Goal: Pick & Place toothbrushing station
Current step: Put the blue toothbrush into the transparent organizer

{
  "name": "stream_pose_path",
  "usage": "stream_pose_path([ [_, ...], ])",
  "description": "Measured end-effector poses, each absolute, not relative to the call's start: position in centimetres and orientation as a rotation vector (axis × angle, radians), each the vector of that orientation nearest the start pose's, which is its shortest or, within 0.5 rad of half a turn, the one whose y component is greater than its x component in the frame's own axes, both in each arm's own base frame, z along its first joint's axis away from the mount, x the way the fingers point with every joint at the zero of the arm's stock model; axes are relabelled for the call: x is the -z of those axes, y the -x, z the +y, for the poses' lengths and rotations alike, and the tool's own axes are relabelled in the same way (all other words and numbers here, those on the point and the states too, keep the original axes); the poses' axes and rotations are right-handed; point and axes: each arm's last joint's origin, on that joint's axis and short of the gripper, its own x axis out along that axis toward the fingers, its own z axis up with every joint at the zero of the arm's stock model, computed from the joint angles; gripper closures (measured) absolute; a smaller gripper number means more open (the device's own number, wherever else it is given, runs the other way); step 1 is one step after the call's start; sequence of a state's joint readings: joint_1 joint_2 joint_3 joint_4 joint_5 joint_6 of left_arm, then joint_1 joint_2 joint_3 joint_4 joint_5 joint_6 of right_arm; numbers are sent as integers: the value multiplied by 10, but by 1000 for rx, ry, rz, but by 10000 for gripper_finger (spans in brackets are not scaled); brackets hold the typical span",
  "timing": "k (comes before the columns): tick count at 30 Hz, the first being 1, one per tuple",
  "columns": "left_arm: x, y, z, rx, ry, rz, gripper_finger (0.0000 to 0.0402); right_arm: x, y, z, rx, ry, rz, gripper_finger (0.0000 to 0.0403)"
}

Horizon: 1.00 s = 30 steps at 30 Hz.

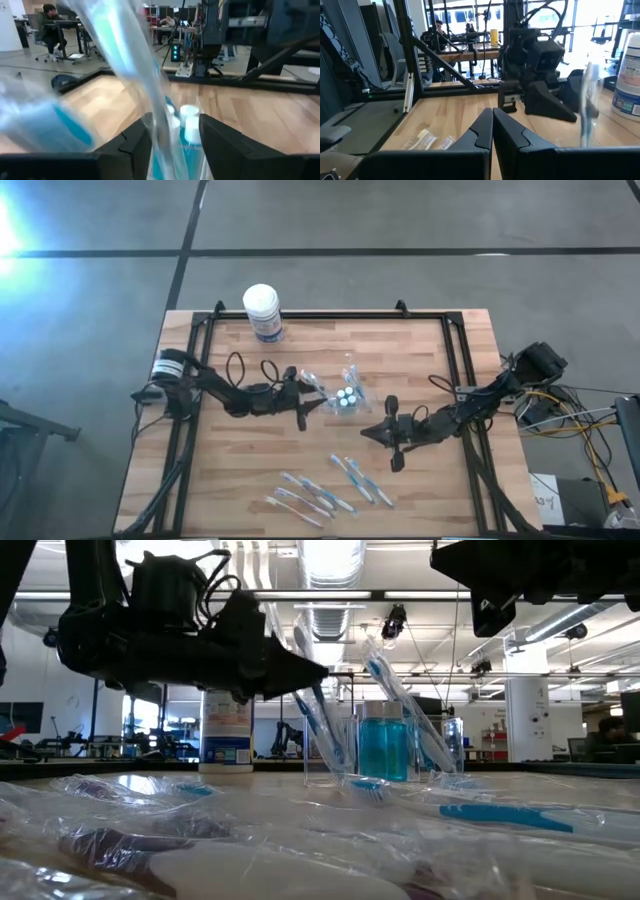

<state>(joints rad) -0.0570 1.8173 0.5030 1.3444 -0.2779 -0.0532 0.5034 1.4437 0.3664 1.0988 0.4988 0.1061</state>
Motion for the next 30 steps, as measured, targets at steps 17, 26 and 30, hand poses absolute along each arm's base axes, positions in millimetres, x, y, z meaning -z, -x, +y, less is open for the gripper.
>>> stream_pose_path([
  [17,-198,-274,-8,-240,45,35,219,-181,-225,108,-8,-135,-22,394],
  [26,-243,-250,-9,-223,-130,13,218,-181,-225,108,-8,-134,-23,394],
  [30,-252,-229,-11,-192,-97,-10,221,-181,-225,108,-8,-131,-19,394],
])
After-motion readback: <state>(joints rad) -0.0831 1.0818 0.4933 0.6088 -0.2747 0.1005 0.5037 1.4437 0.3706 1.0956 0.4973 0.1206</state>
